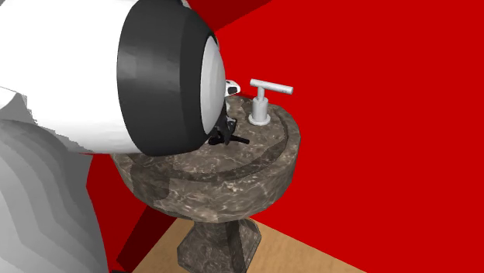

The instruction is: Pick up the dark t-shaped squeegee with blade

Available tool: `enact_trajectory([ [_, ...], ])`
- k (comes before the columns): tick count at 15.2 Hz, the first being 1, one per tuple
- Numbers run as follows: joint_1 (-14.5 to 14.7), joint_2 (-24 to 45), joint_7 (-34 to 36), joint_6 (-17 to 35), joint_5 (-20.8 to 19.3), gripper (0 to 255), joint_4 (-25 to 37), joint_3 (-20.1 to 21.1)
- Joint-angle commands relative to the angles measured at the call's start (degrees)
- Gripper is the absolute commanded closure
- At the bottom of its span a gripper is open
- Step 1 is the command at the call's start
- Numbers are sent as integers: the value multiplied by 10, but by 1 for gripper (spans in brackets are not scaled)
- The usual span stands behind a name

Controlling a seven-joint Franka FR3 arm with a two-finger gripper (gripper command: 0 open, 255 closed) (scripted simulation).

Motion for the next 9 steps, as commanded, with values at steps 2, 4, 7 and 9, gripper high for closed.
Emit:
enact_trajectory([
  [2,1,-13,-3,-17,3,255,8,2],
  [4,1,-19,-6,-30,5,255,15,3],
  [7,1,-28,-9,-50,8,255,26,4],
  [9,1,-28,-9,-51,8,255,27,4],
])
